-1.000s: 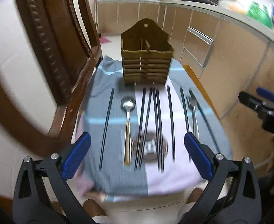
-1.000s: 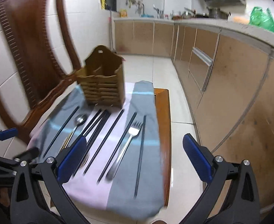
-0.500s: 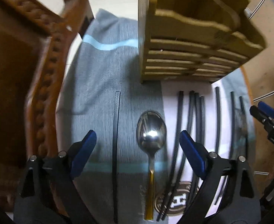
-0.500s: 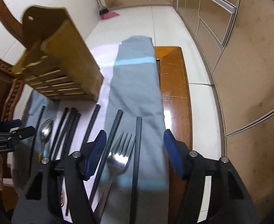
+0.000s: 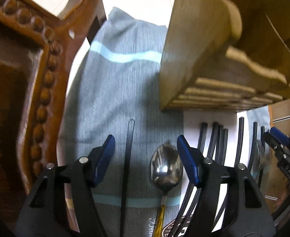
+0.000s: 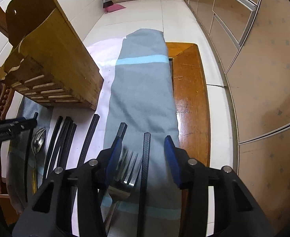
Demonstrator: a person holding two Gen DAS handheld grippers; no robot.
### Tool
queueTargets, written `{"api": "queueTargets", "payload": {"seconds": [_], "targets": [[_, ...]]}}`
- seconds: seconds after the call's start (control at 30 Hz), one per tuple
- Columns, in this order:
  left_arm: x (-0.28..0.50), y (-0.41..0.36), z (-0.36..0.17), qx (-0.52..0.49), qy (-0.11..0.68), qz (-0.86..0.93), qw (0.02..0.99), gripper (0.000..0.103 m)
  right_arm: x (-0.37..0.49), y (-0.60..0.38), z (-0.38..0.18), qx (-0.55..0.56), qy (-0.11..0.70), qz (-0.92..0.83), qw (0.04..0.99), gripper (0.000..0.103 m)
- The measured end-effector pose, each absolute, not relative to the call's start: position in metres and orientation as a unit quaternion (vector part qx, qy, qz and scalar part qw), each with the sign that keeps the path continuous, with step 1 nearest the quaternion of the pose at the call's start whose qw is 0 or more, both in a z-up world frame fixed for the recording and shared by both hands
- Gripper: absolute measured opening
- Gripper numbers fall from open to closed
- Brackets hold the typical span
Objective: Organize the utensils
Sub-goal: 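Grasp a black chopstick with the left tool while the right tool grasps another chopstick, then lift chopsticks, insert the right tool's chopstick into the wooden holder while left carries its own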
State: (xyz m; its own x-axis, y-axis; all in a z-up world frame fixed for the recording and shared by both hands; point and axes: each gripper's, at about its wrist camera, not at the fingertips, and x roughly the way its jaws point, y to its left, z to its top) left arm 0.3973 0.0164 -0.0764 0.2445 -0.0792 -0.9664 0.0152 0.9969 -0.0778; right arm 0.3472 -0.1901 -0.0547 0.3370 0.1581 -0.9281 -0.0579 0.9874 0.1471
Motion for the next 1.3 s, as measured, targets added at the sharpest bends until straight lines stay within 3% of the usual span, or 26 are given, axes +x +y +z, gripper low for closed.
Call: {"api": "queueTargets", "payload": {"seconds": [0.07,0.27,0.3,0.4,0.43,0.73,1.03,1.3], "targets": [[0.401,0.013,-0.080,-0.022,0.613,-0.025,0.789,0.064,0.348,-0.186,-0.057,0.040,0.578,0.068,0.812,0.040],[0.416,0.008,-0.089,-0.010,0.613,-0.012,0.790,0.045,0.353,-0.177,-0.067,0.021,0.585,0.065,0.808,0.025],[0.418,0.011,-0.090,-0.015,0.615,-0.012,0.788,0.039,0.354,-0.176,-0.068,0.018,0.585,0.063,0.808,0.024],[0.420,0.018,-0.089,-0.028,0.614,-0.015,0.789,0.010,0.355,-0.175,-0.068,0.013,0.582,0.064,0.811,0.012],[0.419,0.019,-0.088,-0.027,0.614,-0.015,0.789,0.008,0.355,-0.175,-0.069,0.012,0.581,0.065,0.811,0.008],[0.391,0.017,-0.086,-0.019,0.587,-0.013,0.809,0.007,0.346,-0.188,-0.041,0.036,0.541,0.077,0.837,0.007],[0.318,0.013,0.038,-0.015,0.487,-0.044,0.872,0.007,0.308,-0.212,0.005,0.070,0.490,0.100,0.863,0.007],[0.249,0.028,0.115,0.003,0.393,-0.083,0.916,0.007,0.253,-0.209,0.063,0.077,0.421,0.122,0.895,0.007]]}}
